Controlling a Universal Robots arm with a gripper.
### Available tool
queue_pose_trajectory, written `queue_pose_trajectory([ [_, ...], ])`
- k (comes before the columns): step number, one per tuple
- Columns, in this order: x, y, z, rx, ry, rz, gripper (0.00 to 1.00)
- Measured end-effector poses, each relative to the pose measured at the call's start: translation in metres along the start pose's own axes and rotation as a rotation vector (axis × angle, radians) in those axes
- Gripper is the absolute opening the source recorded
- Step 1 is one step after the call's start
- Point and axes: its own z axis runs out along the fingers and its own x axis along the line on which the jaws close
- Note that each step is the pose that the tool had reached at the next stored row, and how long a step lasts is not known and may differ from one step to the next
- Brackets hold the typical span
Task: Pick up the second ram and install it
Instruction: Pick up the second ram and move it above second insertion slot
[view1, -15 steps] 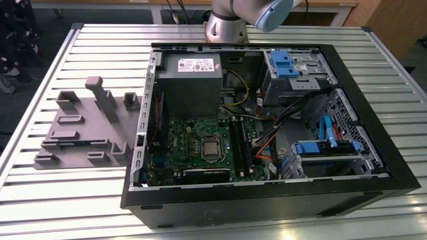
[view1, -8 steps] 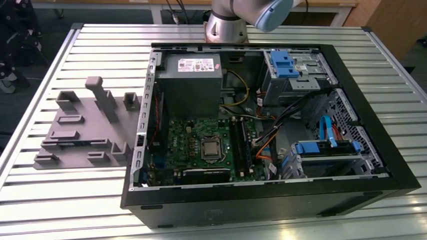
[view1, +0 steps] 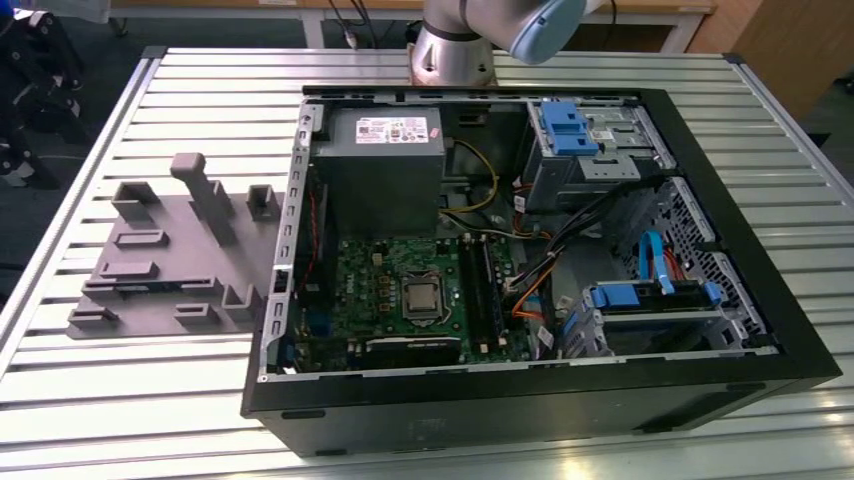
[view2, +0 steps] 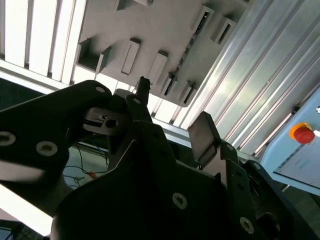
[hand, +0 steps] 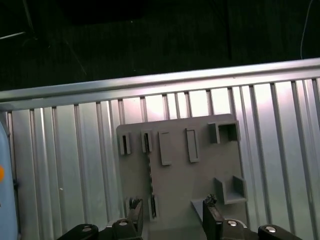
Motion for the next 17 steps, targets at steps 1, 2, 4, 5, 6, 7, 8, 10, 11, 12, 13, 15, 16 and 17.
queue_pose_trajectory([
  [1, 0.0003, 0.0007, 0.0014, 0.0007, -0.0001, 0.0, 0.59],
  [2, 0.0005, 0.0015, 0.0027, 0.0016, -0.0001, 0.0, 0.58],
  [4, 0.0009, 0.0028, 0.0051, 0.0045, -0.0005, -0.001, 0.51],
  [5, 0.001, 0.0036, 0.0063, 0.0067, -0.0007, -0.001, 0.51],
  [6, 0.0012, 0.0042, 0.0076, 0.0084, -0.001, -0.001, 0.51],
  [7, 0.0013, 0.0049, 0.0088, 0.0095, -0.0011, -0.001, 0.51],
  [8, 0.0015, 0.0056, 0.01, 0.0102, -0.001, -0.003, 0.51],
  [10, 0.0019, 0.0066, 0.0129, 0.0113, -0.0012, -0.006, 0.51],
  [11, 0.002, 0.0071, 0.0142, 0.0118, -0.0012, -0.007, 0.49],
  [12, 0.0021, 0.0077, 0.0156, 0.0123, -0.0012, -0.007, 0.49],
  [13, 0.0023, 0.0081, 0.0169, 0.0128, -0.0013, -0.008, 0.42],
  [15, 0.0024, 0.0087, 0.0197, 0.0131, -0.0012, -0.01, 0.42],
  [16, 0.0025, 0.009, 0.0211, 0.0133, -0.0012, -0.011, 0.42],
  [17, 0.0026, 0.0093, 0.0225, 0.0132, -0.0011, -0.012, 0.42],
])
